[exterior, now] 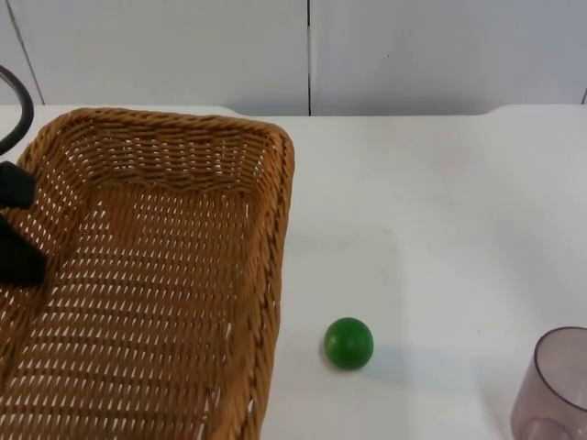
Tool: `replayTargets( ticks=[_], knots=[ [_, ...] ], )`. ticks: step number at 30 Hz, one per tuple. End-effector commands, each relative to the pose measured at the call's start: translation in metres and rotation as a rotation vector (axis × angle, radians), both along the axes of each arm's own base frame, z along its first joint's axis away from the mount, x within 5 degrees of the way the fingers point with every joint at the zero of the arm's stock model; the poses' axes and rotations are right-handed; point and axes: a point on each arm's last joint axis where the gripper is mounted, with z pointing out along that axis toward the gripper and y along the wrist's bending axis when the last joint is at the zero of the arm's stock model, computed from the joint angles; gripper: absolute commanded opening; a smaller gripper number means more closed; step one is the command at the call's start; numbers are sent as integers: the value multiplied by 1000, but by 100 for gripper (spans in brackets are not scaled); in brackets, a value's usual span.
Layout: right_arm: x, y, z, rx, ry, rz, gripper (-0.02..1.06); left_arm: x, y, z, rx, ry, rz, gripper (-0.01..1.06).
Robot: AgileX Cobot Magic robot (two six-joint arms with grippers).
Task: Pick up the basket with the left hand and place the triangular block into the basket with the right hand.
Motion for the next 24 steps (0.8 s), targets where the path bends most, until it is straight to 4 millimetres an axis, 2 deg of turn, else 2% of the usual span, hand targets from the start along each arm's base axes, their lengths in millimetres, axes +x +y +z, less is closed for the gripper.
replayTargets(
  ticks=[1, 4, 5, 7, 8, 9, 13, 14, 17, 20, 24],
  knots=[
    [-20, 24, 14, 8, -25, 102, 0, -1, -2, 2, -31, -3, -2, 0],
    [-45, 65, 16, 35, -14, 239, 0, -2, -2, 2, -24, 4, -17, 0],
    [-45, 65, 16, 35, -14, 239, 0, -2, -2, 2, -24, 4, -17, 0],
    [-62, 88, 7, 1, 8, 332, 0, -3, -2, 1, -19, 8, -27, 0],
    [-75, 102, -4, -22, 44, 381, 0, -3, -2, 1, -19, 9, -29, 0],
    [-75, 102, -4, -22, 44, 381, 0, -3, -2, 1, -19, 9, -29, 0],
    [-106, 131, -39, -81, 157, 489, 0, -4, -3, 1, -25, 16, -37, 0],
    [-106, 131, -39, -81, 157, 489, 0, -4, -3, 1, -25, 16, -37, 0],
    [-129, 156, -63, -91, 170, 569, 0, -4, -3, 1, -27, 19, -39, 0],
    [-136, 163, -73, -93, 168, 593, 0, -4, -3, 1, -27, 19, -39, 0],
    [-141, 174, -100, -31, 122, 615, 0, -4, -3, 1, -27, 19, -39, 0]
  ],
)
